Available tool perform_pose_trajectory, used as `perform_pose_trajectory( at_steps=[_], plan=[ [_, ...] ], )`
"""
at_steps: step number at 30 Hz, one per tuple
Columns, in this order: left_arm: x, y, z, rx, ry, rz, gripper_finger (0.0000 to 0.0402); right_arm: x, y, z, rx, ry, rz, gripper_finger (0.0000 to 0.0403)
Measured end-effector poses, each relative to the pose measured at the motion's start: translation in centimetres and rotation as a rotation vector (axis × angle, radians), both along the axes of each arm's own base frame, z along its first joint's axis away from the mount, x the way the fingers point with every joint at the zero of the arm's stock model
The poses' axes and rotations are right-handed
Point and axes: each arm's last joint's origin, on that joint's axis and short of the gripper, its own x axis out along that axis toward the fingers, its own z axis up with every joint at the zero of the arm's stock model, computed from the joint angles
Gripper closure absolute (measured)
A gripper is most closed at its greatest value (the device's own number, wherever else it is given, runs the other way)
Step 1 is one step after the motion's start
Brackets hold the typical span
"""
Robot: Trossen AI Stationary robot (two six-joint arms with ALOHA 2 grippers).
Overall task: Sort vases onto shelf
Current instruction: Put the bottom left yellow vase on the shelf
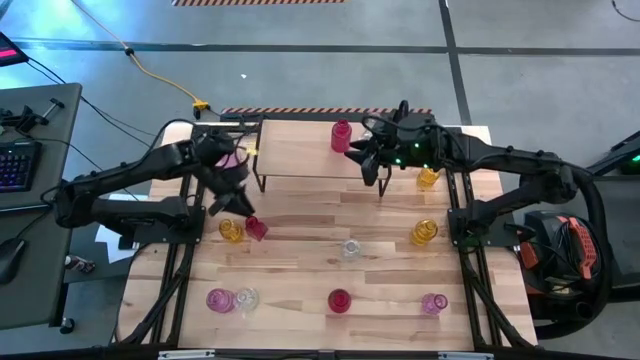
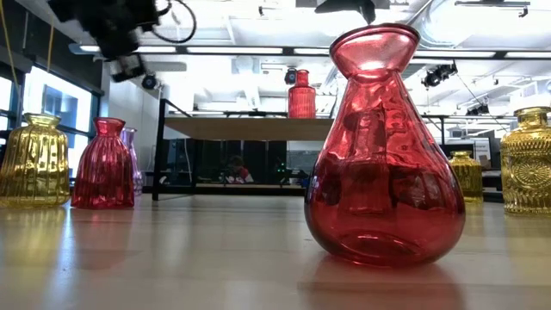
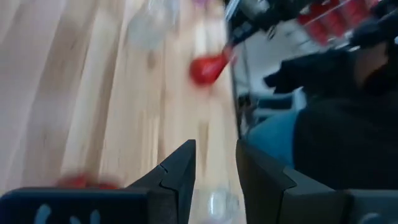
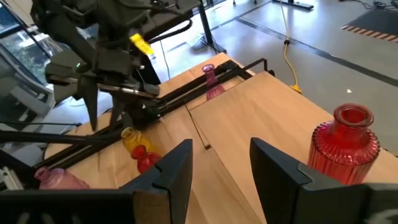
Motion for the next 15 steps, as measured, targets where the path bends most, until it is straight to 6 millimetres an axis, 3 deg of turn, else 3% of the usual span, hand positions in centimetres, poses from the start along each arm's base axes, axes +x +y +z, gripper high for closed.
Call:
perform_pose_trajectory(
  at_steps=[5,10,15],
  plan=[
    [-1.9,-1.2,-0.1,0.036,0.127,0.037,0.0294,0.0,0.0,-0.2,0.002,0.018,0.000,0.0263],
    [-2.8,-2.2,0.4,0.034,0.126,0.034,0.0294,-0.2,0.0,-0.4,0.006,0.045,0.000,0.0263],
    [-4.2,-2.8,-0.1,0.192,0.233,0.078,0.0294,-0.2,0.1,-0.6,0.005,0.070,0.002,0.0263]
  ],
)
